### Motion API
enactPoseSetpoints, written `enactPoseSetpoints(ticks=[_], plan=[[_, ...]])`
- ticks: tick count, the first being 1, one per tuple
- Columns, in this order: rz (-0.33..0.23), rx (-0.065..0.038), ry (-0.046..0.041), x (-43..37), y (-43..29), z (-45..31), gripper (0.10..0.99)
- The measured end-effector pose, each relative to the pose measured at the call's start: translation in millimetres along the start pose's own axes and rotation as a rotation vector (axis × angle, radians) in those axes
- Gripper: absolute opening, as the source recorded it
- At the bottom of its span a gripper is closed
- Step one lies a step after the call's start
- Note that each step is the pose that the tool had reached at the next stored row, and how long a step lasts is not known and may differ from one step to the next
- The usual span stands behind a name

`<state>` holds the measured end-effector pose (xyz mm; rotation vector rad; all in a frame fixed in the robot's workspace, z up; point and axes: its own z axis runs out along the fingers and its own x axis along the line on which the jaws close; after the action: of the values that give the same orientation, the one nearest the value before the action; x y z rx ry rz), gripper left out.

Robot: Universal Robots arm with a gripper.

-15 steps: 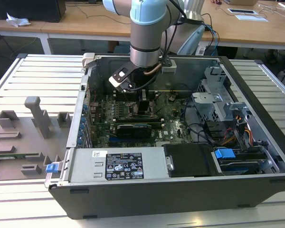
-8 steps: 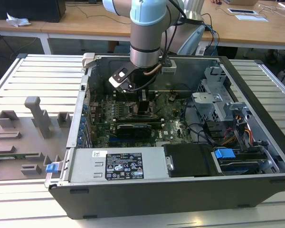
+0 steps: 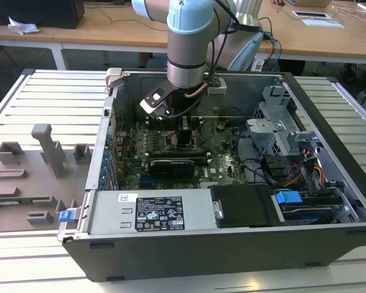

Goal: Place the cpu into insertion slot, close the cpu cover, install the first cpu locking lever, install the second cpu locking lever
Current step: 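Place the cpu into insertion slot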

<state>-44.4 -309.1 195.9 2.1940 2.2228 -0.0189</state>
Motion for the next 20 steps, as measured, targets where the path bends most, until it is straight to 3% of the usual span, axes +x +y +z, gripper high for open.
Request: enactPoseSetpoints(ticks=[6, 9, 11, 12, 15, 17, 18, 20], plan=[[0.000, 0.000, -0.0003, 0.2, 0.1, -21.7, 0.604], [0.000, 0.000, -0.0004, -0.1, 0.1, -35.0, 0.412], [0.000, 0.000, -0.0002, -0.4, 0.2, -47.7, 0.290], [0.000, 0.000, -0.0003, -0.5, 0.2, -52.6, 0.290], [0.000, 0.000, -0.0004, -0.6, 0.3, -68.1, 0.110], [0.000, 0.000, -0.0004, -0.6, 0.4, -82.3, 0.106], [0.000, 0.000, -0.0003, -0.9, 0.4, -98.5, 0.106], [0.000, 0.000, -0.0003, -1.1, 0.5, -107.6, 0.106]])
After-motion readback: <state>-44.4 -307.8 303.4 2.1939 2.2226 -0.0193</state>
